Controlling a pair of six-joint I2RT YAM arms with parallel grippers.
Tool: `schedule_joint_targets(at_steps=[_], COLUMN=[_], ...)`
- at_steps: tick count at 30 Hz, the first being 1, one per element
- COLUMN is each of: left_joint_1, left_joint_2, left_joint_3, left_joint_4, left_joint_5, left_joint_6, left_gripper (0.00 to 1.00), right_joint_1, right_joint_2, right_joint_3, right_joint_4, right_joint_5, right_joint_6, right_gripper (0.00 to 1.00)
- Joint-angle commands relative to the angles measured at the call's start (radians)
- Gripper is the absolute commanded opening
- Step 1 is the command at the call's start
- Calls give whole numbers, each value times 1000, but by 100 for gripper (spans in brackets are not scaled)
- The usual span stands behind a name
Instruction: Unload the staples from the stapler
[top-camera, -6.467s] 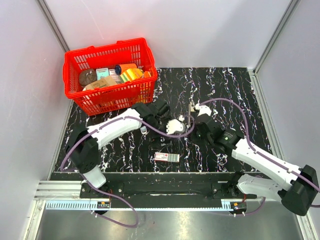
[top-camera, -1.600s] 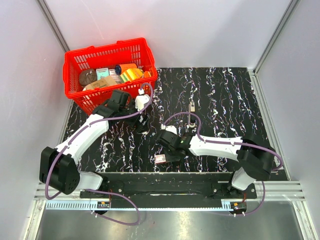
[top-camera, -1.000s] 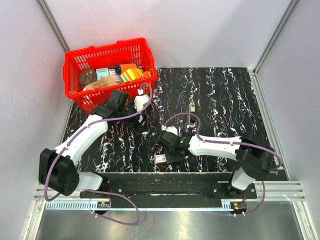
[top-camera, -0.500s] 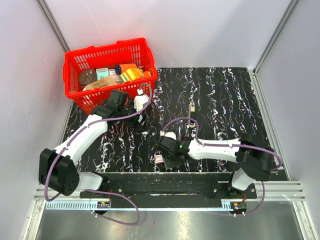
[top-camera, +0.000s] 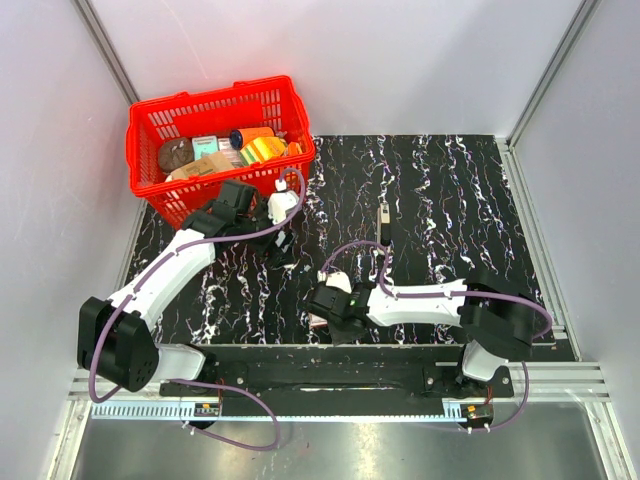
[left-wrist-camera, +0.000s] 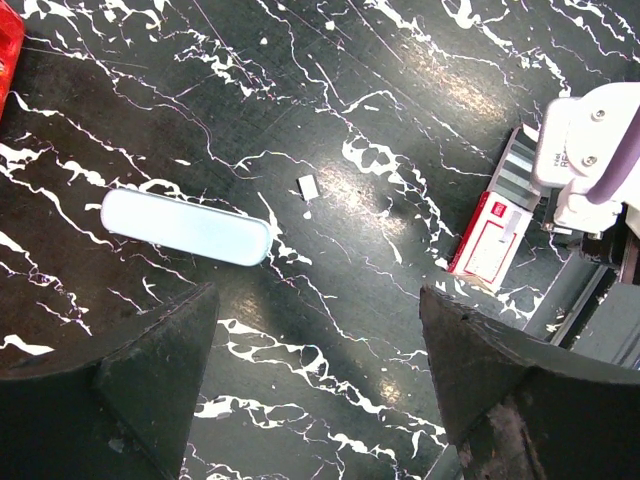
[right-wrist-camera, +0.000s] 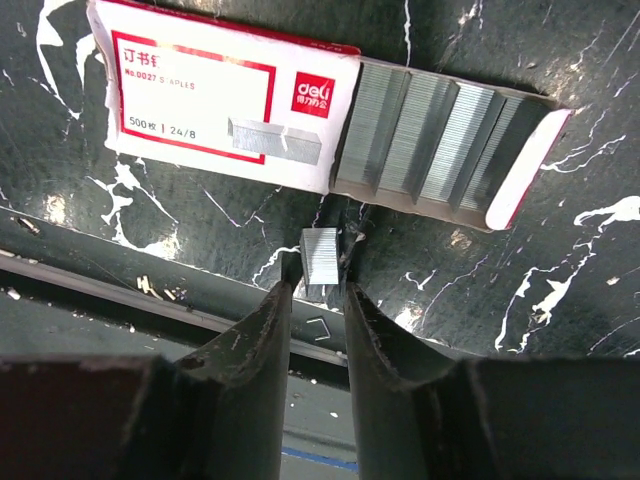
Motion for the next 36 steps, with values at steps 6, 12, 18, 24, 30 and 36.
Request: schedule_joint_targets(at_steps=[6, 12, 18, 24, 30, 36], left_joint_1=[4, 3, -57, -105, -204, -347], left_joint_2=[-47, -70, -164, -222, -439, -738], left_joint_3=[19, 41, 42, 154, 58, -373], left_joint_4=[-9, -35, -90, -294, -237, 285], left_joint_5=[3, 89, 149, 26, -97, -131], left_joint_6=[17, 52, 285, 650, 960, 1149], left_gripper=[86, 86, 90, 99, 99, 99], right_joint_1=[12, 12, -101, -289, -372, -396], right_joint_2=[-28, -211, -414, -468, -444, -407], right_joint_3=[24, 27, 36, 82, 63, -39], right_joint_4=[-31, -31, -19, 25, 261, 585], right_joint_5=[83, 151, -2, -310, -622, -899], right_joint_6=[30, -40, -94, -105, -28, 143], right_gripper=[15, 9, 5, 5, 4, 4])
